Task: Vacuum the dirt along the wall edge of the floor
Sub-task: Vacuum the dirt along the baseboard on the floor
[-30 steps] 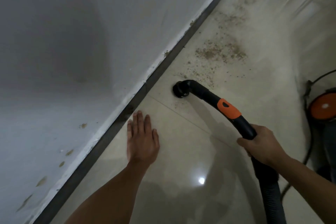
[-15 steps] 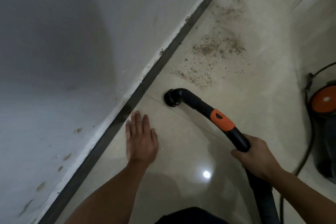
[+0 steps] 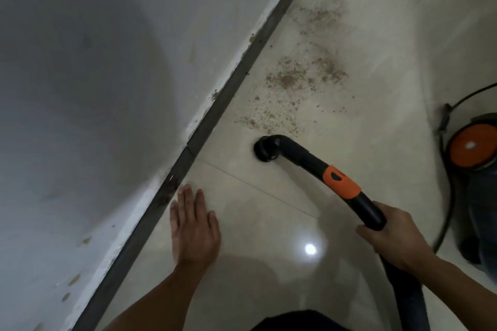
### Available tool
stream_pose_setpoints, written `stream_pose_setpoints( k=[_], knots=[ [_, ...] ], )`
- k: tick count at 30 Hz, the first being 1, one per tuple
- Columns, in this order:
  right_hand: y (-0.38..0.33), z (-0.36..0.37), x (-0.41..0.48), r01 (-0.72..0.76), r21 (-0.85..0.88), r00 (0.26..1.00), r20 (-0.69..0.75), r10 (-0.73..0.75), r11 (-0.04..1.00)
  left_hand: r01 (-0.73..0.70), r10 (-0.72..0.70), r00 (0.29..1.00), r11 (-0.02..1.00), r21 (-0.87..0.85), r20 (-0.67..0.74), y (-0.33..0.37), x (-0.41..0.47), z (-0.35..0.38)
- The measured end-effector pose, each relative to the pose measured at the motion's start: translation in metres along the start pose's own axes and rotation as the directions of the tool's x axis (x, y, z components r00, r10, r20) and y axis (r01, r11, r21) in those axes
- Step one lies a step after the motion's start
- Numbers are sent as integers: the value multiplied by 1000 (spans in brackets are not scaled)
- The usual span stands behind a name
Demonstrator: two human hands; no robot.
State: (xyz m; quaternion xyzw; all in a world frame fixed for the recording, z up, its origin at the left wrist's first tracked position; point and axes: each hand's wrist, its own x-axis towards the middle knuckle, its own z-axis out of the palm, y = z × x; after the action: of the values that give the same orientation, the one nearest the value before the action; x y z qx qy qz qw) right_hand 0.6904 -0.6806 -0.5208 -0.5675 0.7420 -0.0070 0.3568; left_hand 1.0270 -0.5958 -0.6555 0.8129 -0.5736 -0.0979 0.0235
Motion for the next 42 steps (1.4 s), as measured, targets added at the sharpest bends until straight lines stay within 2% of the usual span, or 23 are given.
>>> stream_pose_setpoints(
  k=[3,6,9,13,17,19,21,24,30,34,42],
  knots=[
    [36,-25,-11,-105,10,992,-62,106,994,6,-6,1000,1000,-14,-10,0,-1,1],
    [57,-37,-11,-140,50,982,-121,145,989,8,-8,1000,1000,-15,-20,0,0,1],
    [60,-34,6,-120,86,978,-161,133,989,21,-21,1000,1000,6,-18,1,1,0],
    [35,-9,15,2,154,975,-219,32,988,-9,9,1000,999,-42,3,-3,-3,-7],
    [3,15,0,84,167,983,-176,-54,982,-65,62,992,998,16,114,-10,-1,-19],
    [-5,25,-7,99,136,990,-118,-84,986,-104,102,990,994,15,96,-6,7,-27],
    [-3,30,-10,122,128,990,-90,-111,984,-134,132,979,991,5,158,-2,13,-31],
    [4,26,-11,103,124,989,-121,-88,987,-166,160,970,986,18,182,1,18,-32],
    [-2,13,9,45,153,981,-196,-14,987,-136,139,989,989,-64,46,9,17,-7],
    [-22,22,30,65,173,984,-177,-34,983,-121,120,992,991,-58,-25,10,13,3],
    [-53,39,49,143,165,989,-62,-135,976,-125,124,990,992,-1,-73,8,16,10]
  ],
)
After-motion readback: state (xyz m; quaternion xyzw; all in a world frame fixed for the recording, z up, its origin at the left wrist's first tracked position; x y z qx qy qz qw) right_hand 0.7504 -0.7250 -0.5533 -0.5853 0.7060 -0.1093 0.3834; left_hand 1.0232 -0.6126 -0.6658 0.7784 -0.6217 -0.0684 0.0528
